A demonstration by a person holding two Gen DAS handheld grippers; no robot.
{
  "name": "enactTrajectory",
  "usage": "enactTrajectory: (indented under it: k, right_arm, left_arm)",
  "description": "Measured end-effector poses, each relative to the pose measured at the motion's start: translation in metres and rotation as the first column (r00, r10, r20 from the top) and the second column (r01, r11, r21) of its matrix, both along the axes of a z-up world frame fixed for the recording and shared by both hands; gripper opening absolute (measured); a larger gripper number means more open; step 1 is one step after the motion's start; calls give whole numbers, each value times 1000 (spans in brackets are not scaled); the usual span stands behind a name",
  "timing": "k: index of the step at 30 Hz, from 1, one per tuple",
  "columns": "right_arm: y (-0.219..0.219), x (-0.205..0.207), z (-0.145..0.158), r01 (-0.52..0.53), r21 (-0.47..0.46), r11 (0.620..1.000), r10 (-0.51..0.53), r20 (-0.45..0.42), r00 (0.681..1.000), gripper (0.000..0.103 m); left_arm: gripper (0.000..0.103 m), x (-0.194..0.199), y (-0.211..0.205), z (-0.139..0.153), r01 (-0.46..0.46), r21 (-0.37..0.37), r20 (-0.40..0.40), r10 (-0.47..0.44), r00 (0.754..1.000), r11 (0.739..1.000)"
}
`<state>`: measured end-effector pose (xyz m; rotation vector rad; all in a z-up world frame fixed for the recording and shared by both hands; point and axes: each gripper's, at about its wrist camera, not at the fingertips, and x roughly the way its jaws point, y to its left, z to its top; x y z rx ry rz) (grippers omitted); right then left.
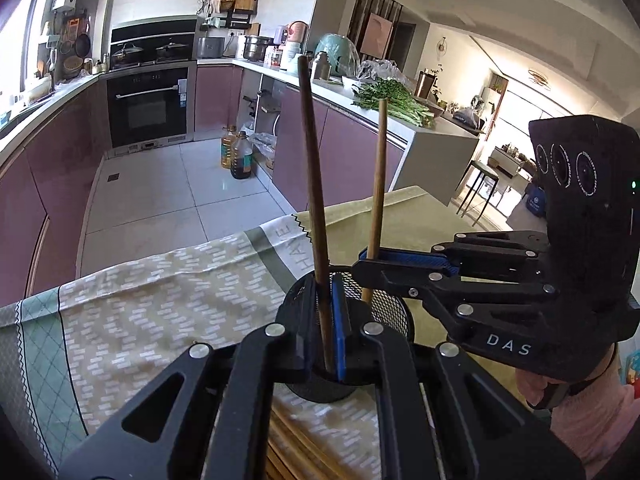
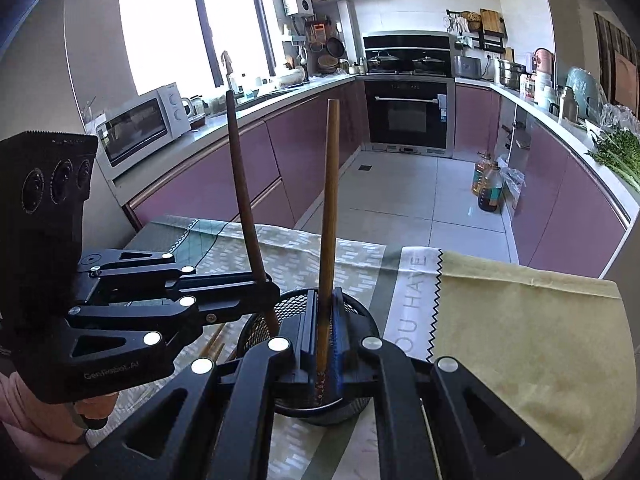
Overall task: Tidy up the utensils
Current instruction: 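Lift the left tool's chopstick upright into the mesh holder while the right tool drops its own in, then open both tools and withdraw them from the holder back over the chopstick pile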
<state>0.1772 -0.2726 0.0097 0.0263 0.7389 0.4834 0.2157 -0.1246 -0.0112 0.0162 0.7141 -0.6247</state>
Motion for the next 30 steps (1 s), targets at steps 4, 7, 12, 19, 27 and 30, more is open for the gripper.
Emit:
enactTrajectory:
  k: [4,7,12,19,27,30]
  right_arm:
    - [2,1,-1,19,11,1000,-19,2,1000,9]
    - [-2,0,0,44,18,999,-44,20,999,15]
    - [-9,-25,12,44,51,998,-49,96,994,25]
    - [6,-75,16,-77,51,996,69,149,987,34]
    - [31,-84,-35,-131,30,991,132,-3,991,34]
    - [38,-84,-52,-128,36,991,130,-51,990,34]
  left_arm:
    - [14,-4,1,3,-20,11,13,20,1000,1000]
    - [22,-13,10,8,-53,5,48,53,997,999]
    - [38,-41,42,22,-120,-5,134,120,984,993]
    - [50,-83,88,18,-167,20,158,162,974,986]
    - [52,-99,106,-39,-168,109,21,167,986,980]
    - [52,-102,107,-60,-168,128,-25,173,985,977]
